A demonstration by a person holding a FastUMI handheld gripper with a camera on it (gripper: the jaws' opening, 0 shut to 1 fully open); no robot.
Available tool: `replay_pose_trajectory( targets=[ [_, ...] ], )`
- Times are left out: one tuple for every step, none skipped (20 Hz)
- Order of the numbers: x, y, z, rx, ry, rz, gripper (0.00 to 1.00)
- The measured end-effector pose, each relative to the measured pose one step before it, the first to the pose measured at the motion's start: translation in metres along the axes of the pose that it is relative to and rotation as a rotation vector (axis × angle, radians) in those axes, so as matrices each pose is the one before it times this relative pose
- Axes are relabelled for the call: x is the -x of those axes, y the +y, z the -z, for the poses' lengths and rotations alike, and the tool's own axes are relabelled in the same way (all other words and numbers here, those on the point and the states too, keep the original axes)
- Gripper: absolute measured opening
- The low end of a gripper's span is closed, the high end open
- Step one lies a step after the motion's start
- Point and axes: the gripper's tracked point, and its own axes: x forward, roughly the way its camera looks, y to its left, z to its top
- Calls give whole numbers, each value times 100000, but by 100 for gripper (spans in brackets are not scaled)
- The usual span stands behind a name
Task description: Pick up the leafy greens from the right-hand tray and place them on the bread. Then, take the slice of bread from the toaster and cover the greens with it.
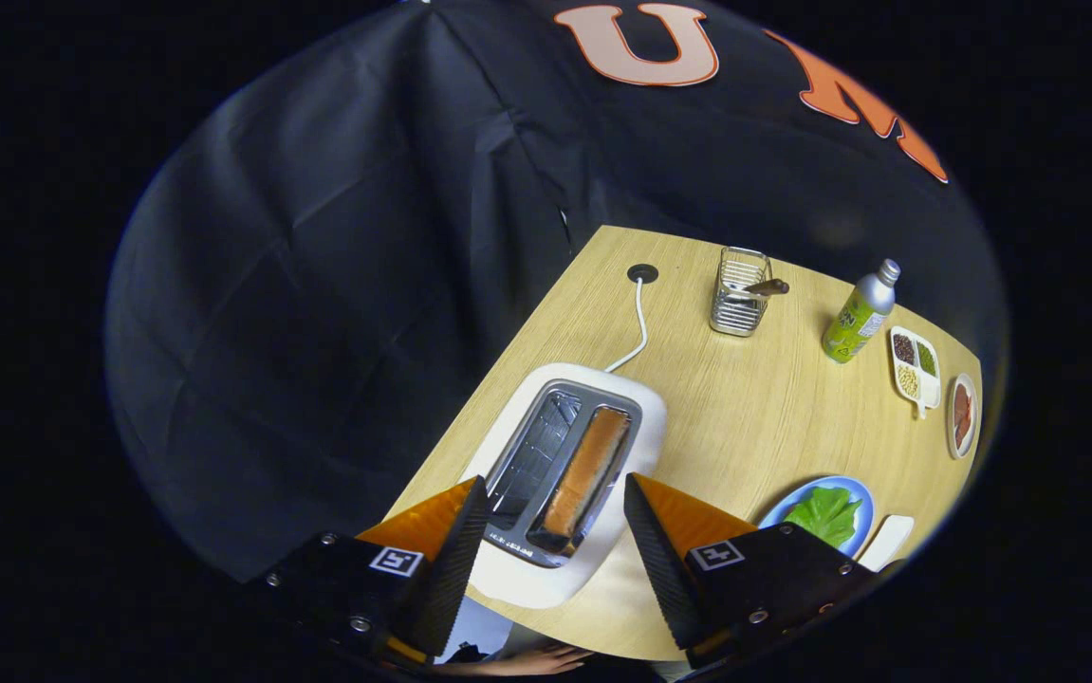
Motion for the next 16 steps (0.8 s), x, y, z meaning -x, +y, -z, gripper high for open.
replay_pose_trajectory(
  targets=[
    [-463, -167, -210, -614, 526, 1689, 85],
    [-499, -81, -39, -969, 801, 1440, 83],
    [-344, -142, -62, -1814, 729, 1111, 79],
    [-481, 21, 10, -1672, 786, 995, 77],
    [-401, -329, 5, -1281, 762, 1386, 73],
    [-387, -103, -67, -469, 562, 1668, 68],
    [-247, -364, 32, -386, 718, 1883, 63],
    [-106, -298, 180, -747, 808, 1318, 60],
    [-271, -26, 13, -1202, 268, 476, 52],
    [-299, 102, 33, -1394, 370, -798, 48],
    [-234, 278, 58, -2543, 471, -1139, 40],
    [61, 17, 93, -2378, 599, -66, 36],
    [59, -260, -310, -1555, -590, 502, 28],
    [117, -243, -219, -598, -590, 678, 25],
    [284, -126, -56, -628, -787, -681, 18],
    [160, 115, 74, -358, -617, -1242, 16]
  ],
)
